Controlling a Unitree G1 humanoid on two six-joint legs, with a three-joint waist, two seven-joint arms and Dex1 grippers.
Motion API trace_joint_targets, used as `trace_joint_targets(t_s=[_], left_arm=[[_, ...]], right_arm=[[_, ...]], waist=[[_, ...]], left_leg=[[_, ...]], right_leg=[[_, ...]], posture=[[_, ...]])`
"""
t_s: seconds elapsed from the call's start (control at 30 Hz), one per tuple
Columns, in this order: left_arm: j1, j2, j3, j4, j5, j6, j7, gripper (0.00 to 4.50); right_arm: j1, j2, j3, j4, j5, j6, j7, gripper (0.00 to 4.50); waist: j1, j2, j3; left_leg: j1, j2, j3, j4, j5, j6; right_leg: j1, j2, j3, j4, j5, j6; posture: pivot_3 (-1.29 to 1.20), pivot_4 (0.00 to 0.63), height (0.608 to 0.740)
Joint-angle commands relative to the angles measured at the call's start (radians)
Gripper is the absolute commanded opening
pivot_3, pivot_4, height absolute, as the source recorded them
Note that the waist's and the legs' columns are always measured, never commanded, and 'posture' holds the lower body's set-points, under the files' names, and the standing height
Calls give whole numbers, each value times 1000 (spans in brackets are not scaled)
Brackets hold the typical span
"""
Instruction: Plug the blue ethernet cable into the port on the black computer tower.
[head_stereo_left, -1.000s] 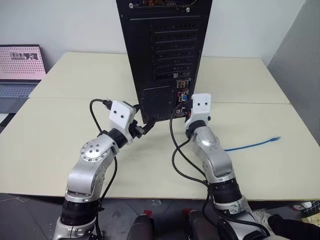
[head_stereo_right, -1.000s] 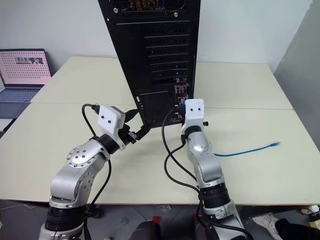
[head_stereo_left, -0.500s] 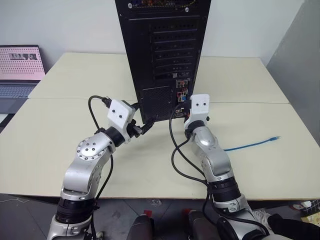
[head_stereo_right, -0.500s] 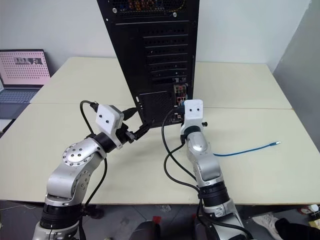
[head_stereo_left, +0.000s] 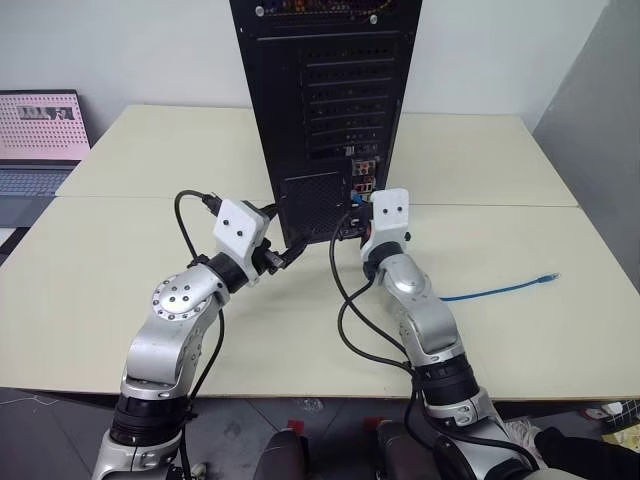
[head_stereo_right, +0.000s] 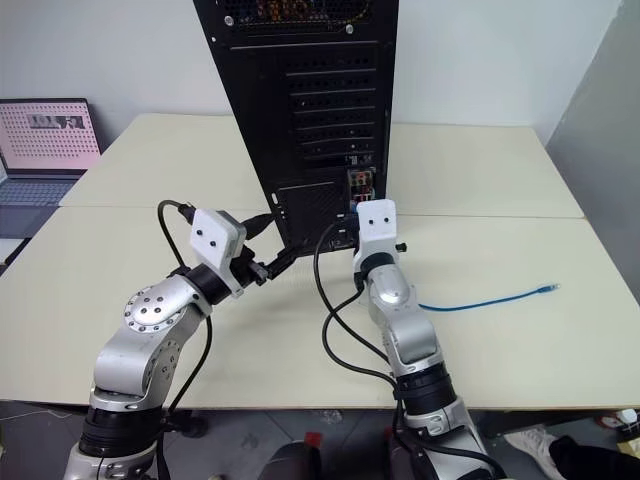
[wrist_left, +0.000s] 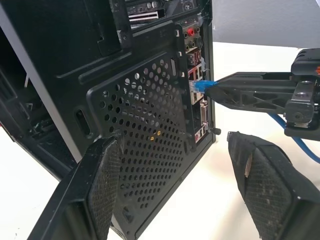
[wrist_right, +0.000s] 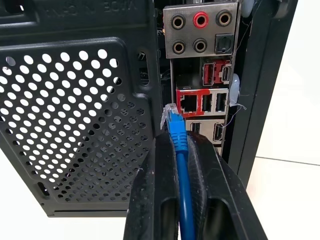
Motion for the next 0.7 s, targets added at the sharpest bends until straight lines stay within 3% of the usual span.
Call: trace_joint_targets(t_s=[0.03,0.37,0.7], left_arm=[[-5,13,1,-17,10,-26,-5,3475],[-6,11,-1,-18,17,-29,-6,3475],[-10,9,-4,-13,22,-31,-8,3475]], right_arm=[[-52,33,-12,-28,-8,-30,-15,0],[-38,7,-25,-130,29,109,26,0],[-42,12,-42,-143,13,133,10,0]], waist=[[0,0,0],[0,0,0],[0,0,0]], left_leg=[[0,0,0,0,0,0],[0,0,0,0,0,0],[0,0,0,0,0,0]], right_leg=[[0,0,0,0,0,0],[0,0,0,0,0,0],[0,0,0,0,0,0]], posture=[[0,150,740],[0,150,740],[0,150,740]])
